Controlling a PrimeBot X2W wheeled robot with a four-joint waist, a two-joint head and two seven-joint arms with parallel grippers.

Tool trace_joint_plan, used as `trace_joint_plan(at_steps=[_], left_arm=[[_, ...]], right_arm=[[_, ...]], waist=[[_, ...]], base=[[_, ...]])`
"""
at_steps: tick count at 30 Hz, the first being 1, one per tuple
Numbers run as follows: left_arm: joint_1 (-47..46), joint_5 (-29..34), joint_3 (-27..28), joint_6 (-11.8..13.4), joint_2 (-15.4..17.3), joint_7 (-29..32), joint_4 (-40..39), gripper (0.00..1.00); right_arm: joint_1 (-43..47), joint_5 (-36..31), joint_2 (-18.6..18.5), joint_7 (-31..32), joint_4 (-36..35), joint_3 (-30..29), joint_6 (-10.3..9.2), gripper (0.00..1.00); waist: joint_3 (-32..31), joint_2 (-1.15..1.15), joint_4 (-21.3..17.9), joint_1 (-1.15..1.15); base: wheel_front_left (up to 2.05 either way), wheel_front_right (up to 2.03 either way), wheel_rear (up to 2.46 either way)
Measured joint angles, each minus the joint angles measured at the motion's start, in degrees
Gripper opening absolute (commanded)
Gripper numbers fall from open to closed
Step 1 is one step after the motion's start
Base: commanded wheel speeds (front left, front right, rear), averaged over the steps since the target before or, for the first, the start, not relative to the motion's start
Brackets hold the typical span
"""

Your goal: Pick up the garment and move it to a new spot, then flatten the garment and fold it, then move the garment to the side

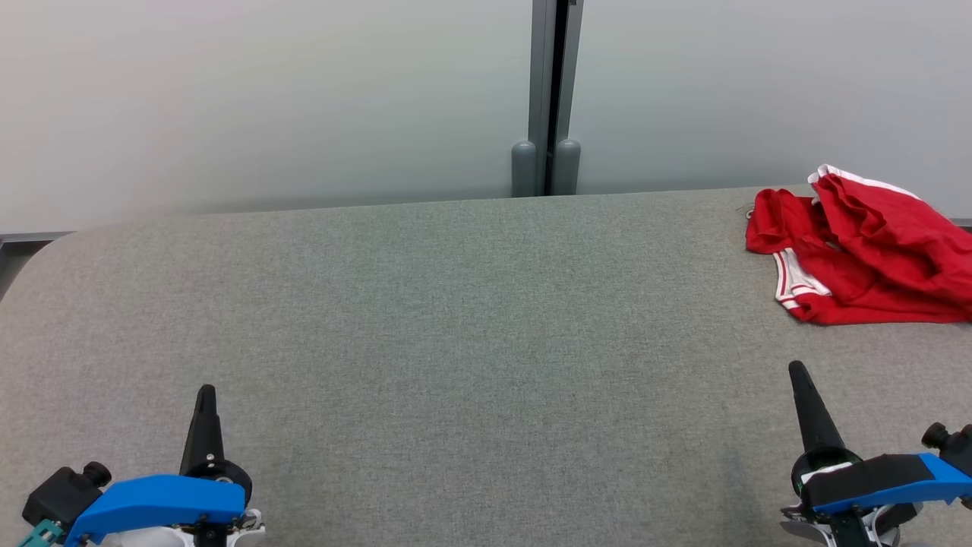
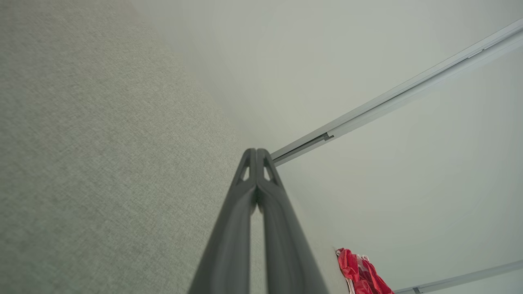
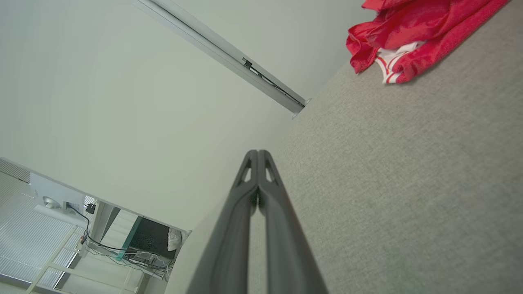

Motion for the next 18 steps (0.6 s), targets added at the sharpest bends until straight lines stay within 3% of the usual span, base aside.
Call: trace_joint_plan(at_steps=[18], left_arm=[[-1.1,-10.7,1.2,-0.5,-0.5,2.8,-0.3,0.00]], right_arm=[[-1.1,11.4,0.0,1.9,0.9,-0.7,0.00,0.00]], waist=[[-0.1,0.00,0.3,0.00]], base=[[0.00,0.00,0.00]])
